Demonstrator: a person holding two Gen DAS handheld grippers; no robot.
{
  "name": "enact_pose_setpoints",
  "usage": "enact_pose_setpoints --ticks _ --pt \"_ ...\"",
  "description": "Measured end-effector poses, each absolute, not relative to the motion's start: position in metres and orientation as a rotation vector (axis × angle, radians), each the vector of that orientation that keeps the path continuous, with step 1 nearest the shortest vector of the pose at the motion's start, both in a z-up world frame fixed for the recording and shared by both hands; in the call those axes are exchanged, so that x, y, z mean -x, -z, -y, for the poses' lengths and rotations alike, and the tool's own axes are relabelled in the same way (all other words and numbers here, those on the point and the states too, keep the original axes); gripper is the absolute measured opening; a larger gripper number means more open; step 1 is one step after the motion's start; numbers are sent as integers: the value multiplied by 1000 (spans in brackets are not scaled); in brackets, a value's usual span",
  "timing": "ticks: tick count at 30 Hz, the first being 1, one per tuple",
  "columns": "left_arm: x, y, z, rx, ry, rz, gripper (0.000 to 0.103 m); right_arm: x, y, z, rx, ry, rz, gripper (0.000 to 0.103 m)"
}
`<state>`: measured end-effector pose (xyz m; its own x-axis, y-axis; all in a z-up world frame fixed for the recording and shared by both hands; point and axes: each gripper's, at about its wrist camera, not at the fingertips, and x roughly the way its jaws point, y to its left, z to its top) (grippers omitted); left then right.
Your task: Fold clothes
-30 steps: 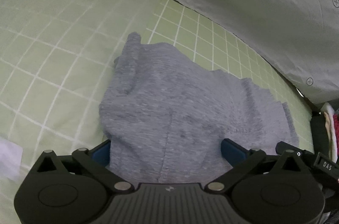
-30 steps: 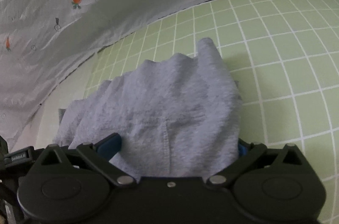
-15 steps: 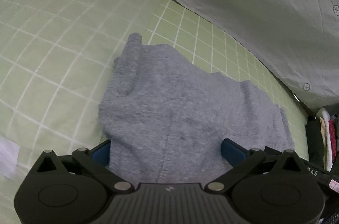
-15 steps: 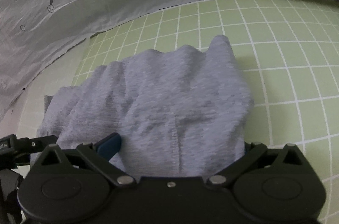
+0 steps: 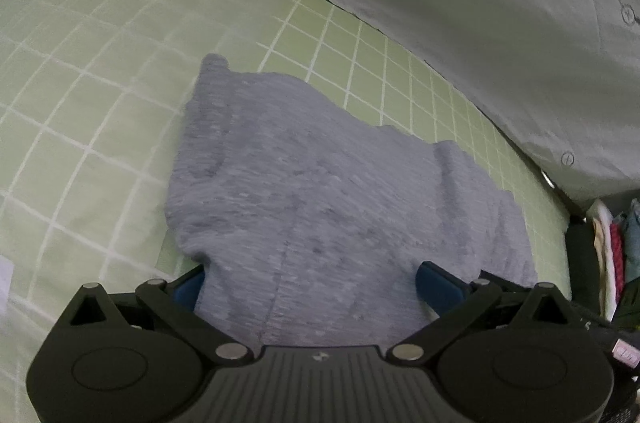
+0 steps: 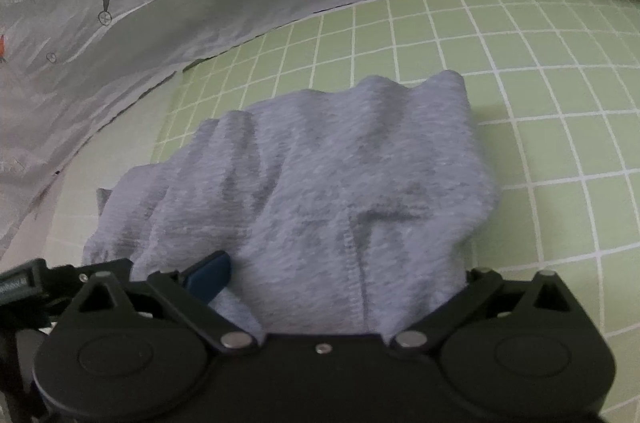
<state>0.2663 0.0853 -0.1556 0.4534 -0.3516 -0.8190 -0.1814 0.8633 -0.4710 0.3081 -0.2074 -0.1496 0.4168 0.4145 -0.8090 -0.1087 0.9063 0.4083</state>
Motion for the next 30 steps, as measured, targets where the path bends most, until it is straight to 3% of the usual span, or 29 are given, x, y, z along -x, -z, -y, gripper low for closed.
enact_pose_setpoints --ticks 5,7,12,22,30 --pt "-265 155 -79 539 131 -1108 102 -305 149 209 -375 -356 -1100 95" --pt "-265 154 -76 528 143 -1109 102 -304 149 211 -426 -375 -1104 79" --pt "-263 151 -69 514 160 -1104 102 -300 153 211 -510 -385 -1112 64" --pt "-258 145 -65 532 188 -1095 101 -294 148 211 -642 -418 -1111 56" --pt "-239 132 -74 597 198 -1070 79 -277 119 194 -677 -467 -1059 50"
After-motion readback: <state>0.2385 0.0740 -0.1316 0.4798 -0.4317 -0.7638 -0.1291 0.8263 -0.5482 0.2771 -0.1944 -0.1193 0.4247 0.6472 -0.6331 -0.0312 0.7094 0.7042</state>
